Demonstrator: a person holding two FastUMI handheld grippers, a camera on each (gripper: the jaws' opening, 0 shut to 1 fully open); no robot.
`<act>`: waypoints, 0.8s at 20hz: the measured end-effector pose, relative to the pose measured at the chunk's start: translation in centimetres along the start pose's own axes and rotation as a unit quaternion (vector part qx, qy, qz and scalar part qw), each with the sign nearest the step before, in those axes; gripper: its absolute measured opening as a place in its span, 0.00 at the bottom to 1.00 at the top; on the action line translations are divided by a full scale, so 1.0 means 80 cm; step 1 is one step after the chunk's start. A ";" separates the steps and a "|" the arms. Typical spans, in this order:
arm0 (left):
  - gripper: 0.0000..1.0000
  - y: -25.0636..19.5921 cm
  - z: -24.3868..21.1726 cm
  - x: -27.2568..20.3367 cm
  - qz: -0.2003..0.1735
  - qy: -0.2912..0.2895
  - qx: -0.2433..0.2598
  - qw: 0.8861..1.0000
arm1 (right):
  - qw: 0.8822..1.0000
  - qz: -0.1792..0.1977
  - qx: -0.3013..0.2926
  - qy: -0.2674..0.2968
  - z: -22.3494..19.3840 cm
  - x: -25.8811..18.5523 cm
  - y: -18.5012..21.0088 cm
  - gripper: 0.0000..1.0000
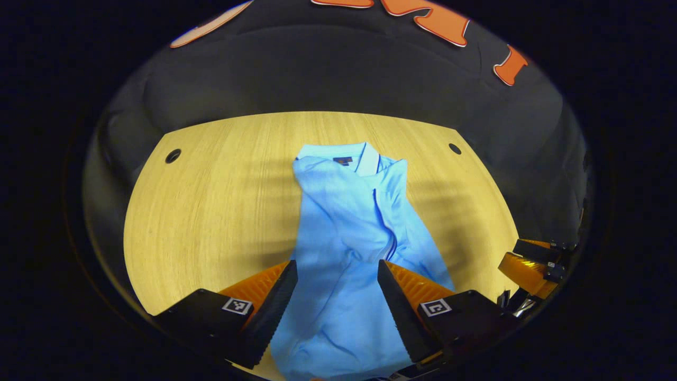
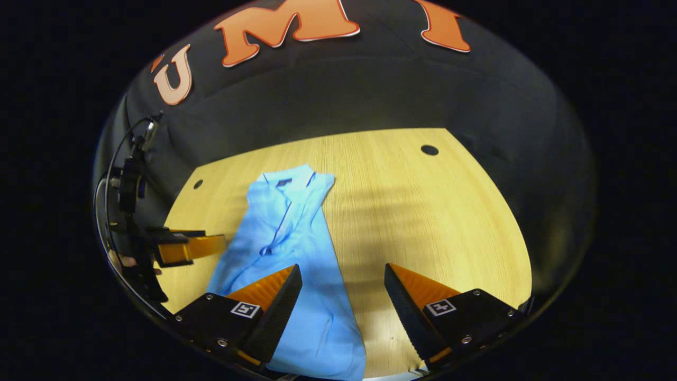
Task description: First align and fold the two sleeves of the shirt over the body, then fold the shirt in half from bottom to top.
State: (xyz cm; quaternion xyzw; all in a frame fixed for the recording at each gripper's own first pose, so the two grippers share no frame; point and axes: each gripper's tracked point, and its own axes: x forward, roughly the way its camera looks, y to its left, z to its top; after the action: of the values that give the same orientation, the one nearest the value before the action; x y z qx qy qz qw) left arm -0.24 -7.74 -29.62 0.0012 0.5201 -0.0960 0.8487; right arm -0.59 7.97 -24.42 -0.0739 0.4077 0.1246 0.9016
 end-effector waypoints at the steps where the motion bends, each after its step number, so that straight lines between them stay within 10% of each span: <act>1: 1.00 0.011 -0.013 -0.010 0.003 0.001 -0.007 1.000 | 1.000 0.001 -0.004 0.017 -0.020 0.000 0.003 0.98; 16: 1.00 0.079 -0.241 -0.109 0.026 0.102 0.000 0.994 | 0.979 -0.025 -0.028 0.200 -0.254 -0.066 0.026 0.98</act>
State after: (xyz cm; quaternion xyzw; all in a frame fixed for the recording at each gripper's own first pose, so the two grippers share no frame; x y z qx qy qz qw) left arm -20.09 1.84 -31.43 0.0246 0.6036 -0.0733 0.7935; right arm -19.08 4.30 -33.84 -0.1326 0.5743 0.0959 0.8021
